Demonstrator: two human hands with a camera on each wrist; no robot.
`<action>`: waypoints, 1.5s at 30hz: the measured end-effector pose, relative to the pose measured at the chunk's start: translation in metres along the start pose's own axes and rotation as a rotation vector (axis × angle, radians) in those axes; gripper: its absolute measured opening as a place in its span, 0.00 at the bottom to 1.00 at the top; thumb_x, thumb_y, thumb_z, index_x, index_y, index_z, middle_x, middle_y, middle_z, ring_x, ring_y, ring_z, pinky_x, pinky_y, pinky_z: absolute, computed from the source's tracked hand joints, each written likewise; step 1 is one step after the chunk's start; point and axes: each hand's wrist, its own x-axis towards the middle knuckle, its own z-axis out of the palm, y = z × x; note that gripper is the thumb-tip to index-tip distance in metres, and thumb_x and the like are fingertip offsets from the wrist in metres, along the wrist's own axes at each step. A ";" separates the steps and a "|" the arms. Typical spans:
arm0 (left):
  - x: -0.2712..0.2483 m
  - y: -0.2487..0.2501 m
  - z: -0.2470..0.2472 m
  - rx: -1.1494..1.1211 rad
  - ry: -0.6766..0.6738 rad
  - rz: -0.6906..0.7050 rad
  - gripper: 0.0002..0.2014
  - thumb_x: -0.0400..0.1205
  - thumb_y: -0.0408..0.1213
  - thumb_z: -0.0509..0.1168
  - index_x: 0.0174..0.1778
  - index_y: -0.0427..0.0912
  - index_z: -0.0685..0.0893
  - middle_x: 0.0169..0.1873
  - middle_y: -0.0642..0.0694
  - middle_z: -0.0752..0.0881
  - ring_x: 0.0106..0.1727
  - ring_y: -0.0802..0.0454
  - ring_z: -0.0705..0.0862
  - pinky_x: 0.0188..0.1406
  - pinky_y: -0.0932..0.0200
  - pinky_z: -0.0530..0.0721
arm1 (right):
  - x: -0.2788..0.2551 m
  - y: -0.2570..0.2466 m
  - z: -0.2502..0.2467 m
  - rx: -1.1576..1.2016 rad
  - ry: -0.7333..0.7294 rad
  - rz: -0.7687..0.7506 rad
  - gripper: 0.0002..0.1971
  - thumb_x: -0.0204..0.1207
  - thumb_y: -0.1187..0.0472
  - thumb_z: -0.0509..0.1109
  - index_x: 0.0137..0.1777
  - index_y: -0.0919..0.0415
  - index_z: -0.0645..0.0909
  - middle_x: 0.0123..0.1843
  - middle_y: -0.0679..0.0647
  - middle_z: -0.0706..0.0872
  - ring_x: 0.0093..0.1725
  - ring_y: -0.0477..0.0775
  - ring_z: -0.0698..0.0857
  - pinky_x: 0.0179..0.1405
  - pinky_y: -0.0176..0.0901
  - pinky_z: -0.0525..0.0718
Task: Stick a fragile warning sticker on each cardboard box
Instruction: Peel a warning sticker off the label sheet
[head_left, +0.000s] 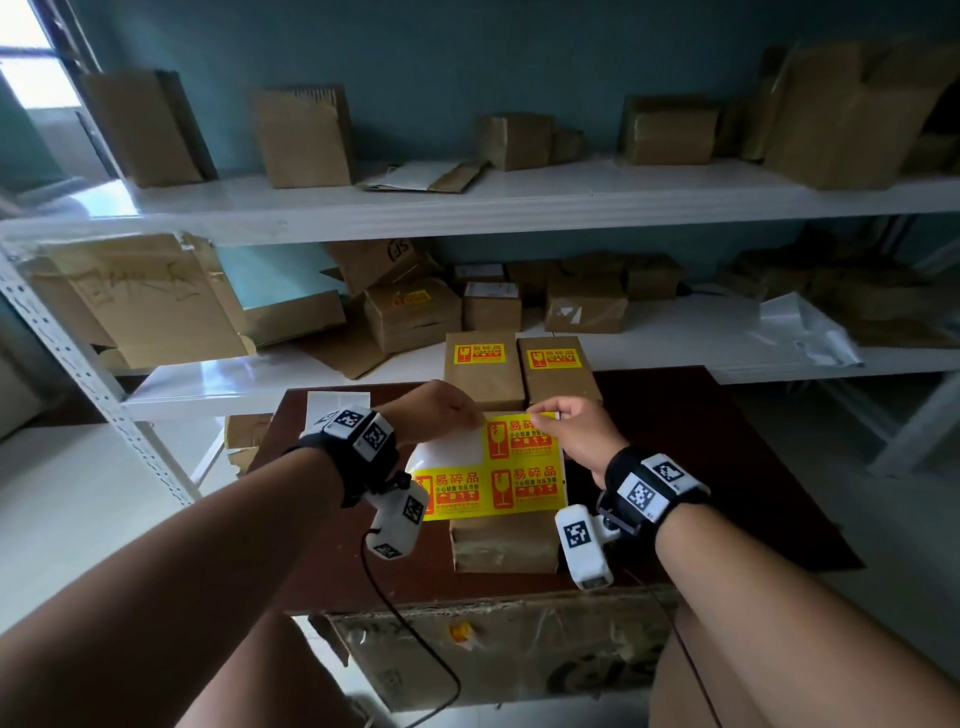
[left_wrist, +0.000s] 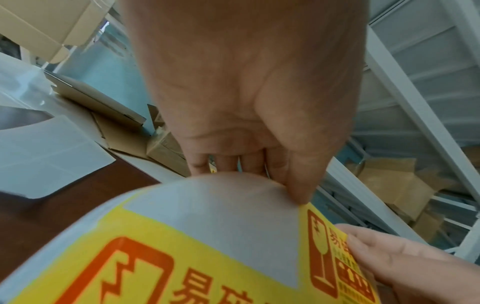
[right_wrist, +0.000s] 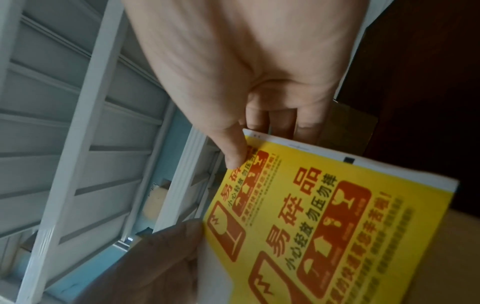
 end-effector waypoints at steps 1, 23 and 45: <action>0.002 0.001 0.001 0.007 0.016 -0.002 0.07 0.84 0.35 0.68 0.50 0.43 0.91 0.44 0.53 0.86 0.42 0.64 0.81 0.37 0.73 0.75 | 0.002 0.000 0.000 -0.002 0.018 -0.006 0.05 0.81 0.64 0.72 0.49 0.55 0.88 0.56 0.57 0.90 0.58 0.55 0.88 0.61 0.48 0.84; 0.013 0.012 0.012 -0.259 0.087 -0.084 0.04 0.82 0.40 0.73 0.43 0.46 0.91 0.44 0.46 0.88 0.47 0.50 0.85 0.56 0.52 0.85 | 0.008 -0.022 0.008 -0.517 0.116 -0.193 0.10 0.72 0.48 0.80 0.49 0.51 0.93 0.45 0.45 0.93 0.45 0.44 0.89 0.47 0.40 0.88; 0.012 0.017 0.012 -0.171 0.064 0.003 0.07 0.84 0.36 0.69 0.51 0.40 0.92 0.45 0.47 0.88 0.49 0.53 0.83 0.51 0.57 0.82 | 0.003 -0.037 0.007 -0.431 0.056 -0.119 0.07 0.70 0.47 0.80 0.35 0.46 0.88 0.34 0.43 0.91 0.31 0.44 0.87 0.39 0.48 0.92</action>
